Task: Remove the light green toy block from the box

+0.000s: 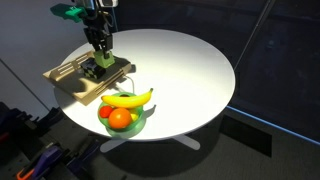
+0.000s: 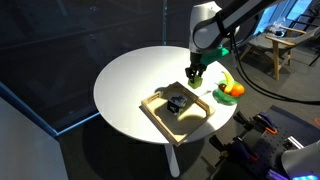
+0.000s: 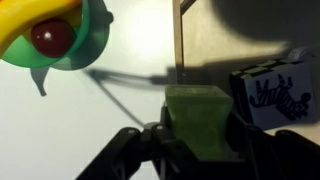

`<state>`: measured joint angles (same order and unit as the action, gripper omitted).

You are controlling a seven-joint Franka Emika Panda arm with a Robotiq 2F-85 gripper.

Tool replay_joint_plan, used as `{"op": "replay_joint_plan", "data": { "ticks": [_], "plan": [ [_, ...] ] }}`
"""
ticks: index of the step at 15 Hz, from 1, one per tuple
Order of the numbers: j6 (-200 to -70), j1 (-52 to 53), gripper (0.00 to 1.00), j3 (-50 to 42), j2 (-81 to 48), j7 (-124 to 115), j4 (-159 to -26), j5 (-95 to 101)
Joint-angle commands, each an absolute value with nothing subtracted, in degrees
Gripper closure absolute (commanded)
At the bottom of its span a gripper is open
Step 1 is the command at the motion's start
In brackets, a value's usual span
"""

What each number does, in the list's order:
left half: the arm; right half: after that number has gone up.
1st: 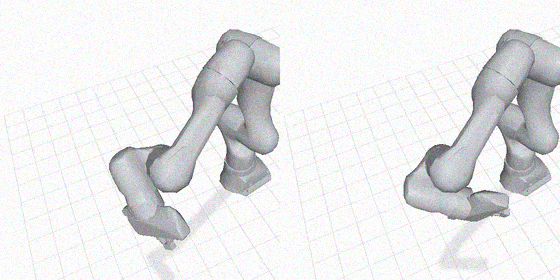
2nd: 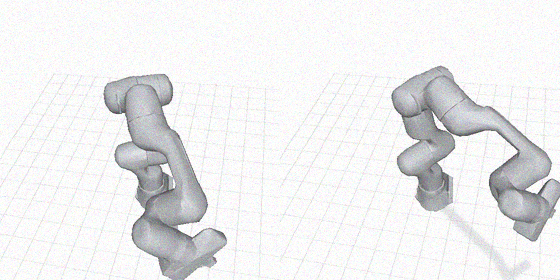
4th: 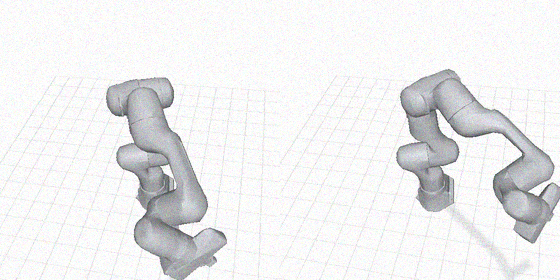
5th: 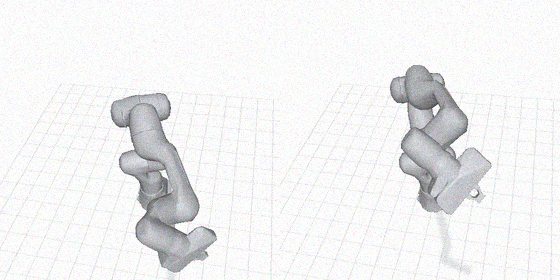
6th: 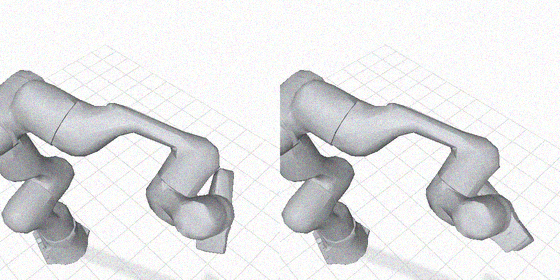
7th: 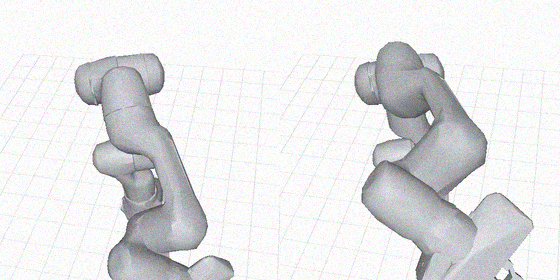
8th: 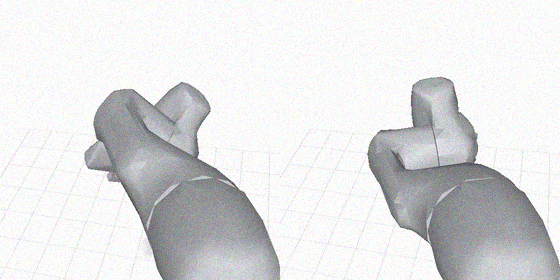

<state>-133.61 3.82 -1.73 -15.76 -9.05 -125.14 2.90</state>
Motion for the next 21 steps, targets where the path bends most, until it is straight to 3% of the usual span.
{"op": "replay_joint_plan", "data": {
  "ticks": [1, 21],
  "plan": [
    [-133.55, 2.09, 0.73, -2.8, -15.6, -10.59, -125.22, 2.98],
    [-135.05, -2.68, 0.73, -5.38, -29.98, -2.94, -112.93, 4.33]
  ]
}}
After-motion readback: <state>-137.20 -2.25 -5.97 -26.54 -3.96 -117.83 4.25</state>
